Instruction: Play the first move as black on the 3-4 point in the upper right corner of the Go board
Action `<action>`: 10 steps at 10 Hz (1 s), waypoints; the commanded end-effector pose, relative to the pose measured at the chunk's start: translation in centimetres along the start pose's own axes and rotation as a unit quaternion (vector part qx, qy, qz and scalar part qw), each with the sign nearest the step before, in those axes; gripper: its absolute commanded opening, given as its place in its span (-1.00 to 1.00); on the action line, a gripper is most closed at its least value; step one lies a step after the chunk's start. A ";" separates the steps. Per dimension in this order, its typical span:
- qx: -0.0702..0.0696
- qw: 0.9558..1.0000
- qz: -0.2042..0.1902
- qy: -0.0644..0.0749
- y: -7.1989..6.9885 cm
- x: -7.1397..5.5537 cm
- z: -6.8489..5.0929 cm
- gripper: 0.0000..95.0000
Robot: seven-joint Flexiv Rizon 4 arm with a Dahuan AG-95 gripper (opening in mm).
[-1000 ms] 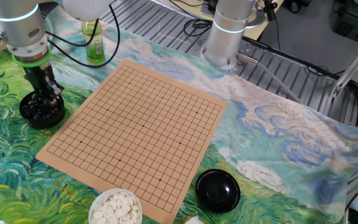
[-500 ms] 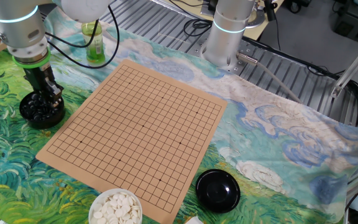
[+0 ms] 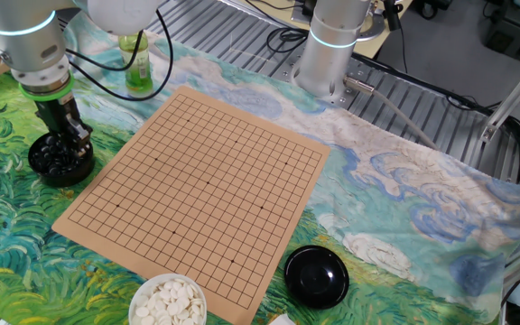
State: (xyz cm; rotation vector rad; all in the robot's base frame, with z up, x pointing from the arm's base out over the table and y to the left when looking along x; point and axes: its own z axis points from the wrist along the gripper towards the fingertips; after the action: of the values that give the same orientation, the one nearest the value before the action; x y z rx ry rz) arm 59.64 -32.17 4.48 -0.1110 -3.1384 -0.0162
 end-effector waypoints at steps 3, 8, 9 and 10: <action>-0.002 1.000 0.000 0.000 0.0 0.0 0.1 -1.00; 0.000 1.000 0.001 -0.001 0.0 0.0 0.1 -0.60; 0.000 1.000 0.001 -0.001 0.0 0.0 0.0 -0.60; 0.000 1.000 0.001 -0.001 0.0 0.0 -0.1 -0.60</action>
State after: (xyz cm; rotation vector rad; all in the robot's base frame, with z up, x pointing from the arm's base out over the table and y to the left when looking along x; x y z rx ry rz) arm 59.61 -32.18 4.71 -0.1170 -3.1399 -0.0133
